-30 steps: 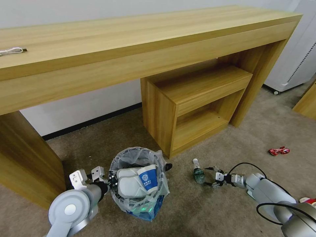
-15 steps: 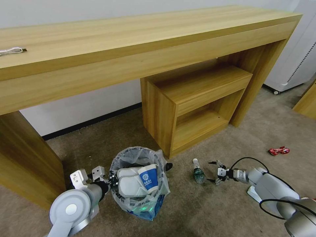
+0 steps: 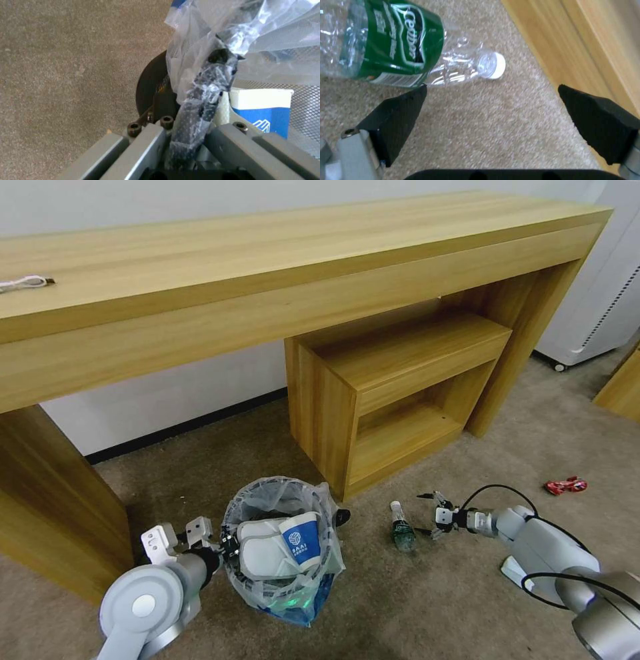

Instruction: Pick up the trash bin and place the garbage on the floor into it.

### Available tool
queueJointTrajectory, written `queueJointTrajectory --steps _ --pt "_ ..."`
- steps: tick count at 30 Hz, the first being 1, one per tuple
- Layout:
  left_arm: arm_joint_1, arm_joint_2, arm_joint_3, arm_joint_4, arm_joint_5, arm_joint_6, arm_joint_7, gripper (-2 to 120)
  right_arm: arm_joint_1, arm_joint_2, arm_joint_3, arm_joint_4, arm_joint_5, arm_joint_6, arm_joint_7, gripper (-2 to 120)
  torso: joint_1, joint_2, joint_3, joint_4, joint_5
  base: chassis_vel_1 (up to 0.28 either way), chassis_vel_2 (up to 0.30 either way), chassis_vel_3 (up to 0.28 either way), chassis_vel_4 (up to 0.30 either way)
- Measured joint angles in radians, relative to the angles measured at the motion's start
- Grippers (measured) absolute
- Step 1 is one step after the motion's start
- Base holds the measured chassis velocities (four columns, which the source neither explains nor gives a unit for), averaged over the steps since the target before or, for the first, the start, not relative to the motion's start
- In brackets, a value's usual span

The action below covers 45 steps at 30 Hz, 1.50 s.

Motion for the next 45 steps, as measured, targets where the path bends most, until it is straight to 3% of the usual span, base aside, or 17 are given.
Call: queueJointTrajectory --steps 11,21,45 --pt "0.001 -0.009 0.002 -0.007 0.003 -0.001 -0.003 0 -0.023 -0.026 -0.019 0.101 -0.006 0.000 0.022 100 0.000 0.000 0.000 0.0001 0.0001 0.000 0.000 0.000 0.000" --pt "0.001 -0.009 -0.001 -0.012 0.005 -0.001 -0.011 0 -0.072 -0.053 -0.074 0.222 0.111 0.000 -0.050 100 0.000 0.000 0.000 0.0000 0.0001 0.000 0.000 0.000 0.000" --pt "0.001 -0.010 0.002 -0.007 0.005 -0.001 -0.017 0 -0.120 -0.074 -0.073 0.247 0.140 0.000 -0.053 100 0.000 0.000 0.000 -0.0001 0.0002 0.000 0.000 0.000 0.000"
